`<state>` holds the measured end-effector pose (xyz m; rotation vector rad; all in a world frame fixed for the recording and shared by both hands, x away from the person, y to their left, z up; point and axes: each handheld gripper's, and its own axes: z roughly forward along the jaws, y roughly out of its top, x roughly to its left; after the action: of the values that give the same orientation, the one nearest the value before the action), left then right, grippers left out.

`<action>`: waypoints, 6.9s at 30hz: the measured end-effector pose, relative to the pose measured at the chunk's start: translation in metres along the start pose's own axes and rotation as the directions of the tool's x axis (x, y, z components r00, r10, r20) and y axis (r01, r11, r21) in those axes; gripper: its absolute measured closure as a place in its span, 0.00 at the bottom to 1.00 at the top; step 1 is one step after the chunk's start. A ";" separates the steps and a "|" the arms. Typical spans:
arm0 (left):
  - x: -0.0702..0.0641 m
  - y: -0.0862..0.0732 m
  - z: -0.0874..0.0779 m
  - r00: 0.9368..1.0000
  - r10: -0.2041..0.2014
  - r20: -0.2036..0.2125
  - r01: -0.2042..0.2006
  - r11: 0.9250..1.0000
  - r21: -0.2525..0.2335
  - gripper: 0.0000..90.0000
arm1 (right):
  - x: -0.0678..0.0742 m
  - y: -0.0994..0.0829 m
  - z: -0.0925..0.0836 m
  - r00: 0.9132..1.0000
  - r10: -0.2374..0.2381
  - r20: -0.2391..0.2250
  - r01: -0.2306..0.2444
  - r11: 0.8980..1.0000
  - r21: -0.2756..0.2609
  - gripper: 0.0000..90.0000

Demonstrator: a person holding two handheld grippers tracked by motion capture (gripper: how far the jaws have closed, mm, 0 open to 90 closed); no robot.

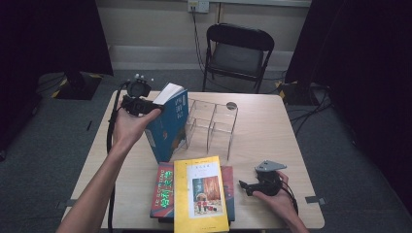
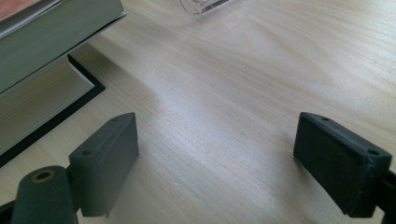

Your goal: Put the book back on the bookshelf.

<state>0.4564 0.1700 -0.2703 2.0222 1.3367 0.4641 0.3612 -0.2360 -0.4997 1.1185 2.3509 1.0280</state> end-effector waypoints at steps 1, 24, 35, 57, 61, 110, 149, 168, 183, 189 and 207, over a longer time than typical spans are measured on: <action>0.000 0.003 0.001 1.000 -0.009 0.001 0.009 1.000 0.020 0.63 | 0.000 0.000 0.000 1.000 0.000 0.000 0.000 1.000 0.000 0.15; 0.000 0.045 0.049 1.000 0.004 0.025 -0.015 0.886 0.464 0.63 | -0.001 0.001 0.001 1.000 -0.011 -0.009 0.011 1.000 -0.002 0.15; 0.002 0.043 0.057 0.999 0.007 0.035 -0.022 0.883 0.469 0.66 | -0.001 0.001 0.001 1.000 -0.010 -0.010 0.010 1.000 0.000 0.15; -0.008 0.067 0.056 1.000 0.002 0.005 -0.004 0.899 0.438 0.68 | -0.002 0.002 0.002 1.000 -0.021 -0.017 0.021 1.000 -0.001 0.15; -0.011 0.074 0.070 1.000 0.003 -0.018 0.006 0.894 0.447 0.68 | -0.002 0.002 0.002 1.000 -0.020 -0.017 0.020 1.000 -0.002 0.15; 0.021 -0.012 0.030 0.989 -0.014 0.149 0.016 1.000 -0.014 0.43 | -0.001 0.001 0.000 0.999 -0.024 -0.023 0.024 1.000 0.008 0.15; 0.015 -0.103 0.058 0.968 0.064 0.242 -0.029 0.989 -0.143 0.59 | -0.001 0.001 0.001 1.000 -0.022 -0.021 0.022 1.000 0.007 0.15; 0.014 -0.128 0.039 0.972 0.033 0.233 0.001 0.989 -0.145 0.51 | 0.000 0.003 0.001 1.000 -0.017 -0.020 0.017 1.000 0.019 0.16; -0.028 -0.180 0.024 0.943 0.088 0.322 -0.055 0.992 -0.111 0.47 | 0.033 0.052 -0.039 0.985 0.027 -0.172 -0.057 0.984 -0.170 0.29; -0.043 -0.190 0.032 0.931 0.097 0.351 -0.073 0.994 -0.080 0.45 | 0.067 0.075 -0.032 0.966 -0.059 -0.253 0.015 0.985 -0.171 0.40; -0.054 -0.202 0.052 0.910 0.080 0.408 -0.054 0.996 -0.076 0.45 | 0.085 0.063 -0.005 0.952 0.000 -0.308 -0.030 0.995 -0.094 0.19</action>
<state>0.3301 0.1564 -0.4439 1.9789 0.9843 0.0953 0.3382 -0.1459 -0.4504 1.0024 2.4954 1.3956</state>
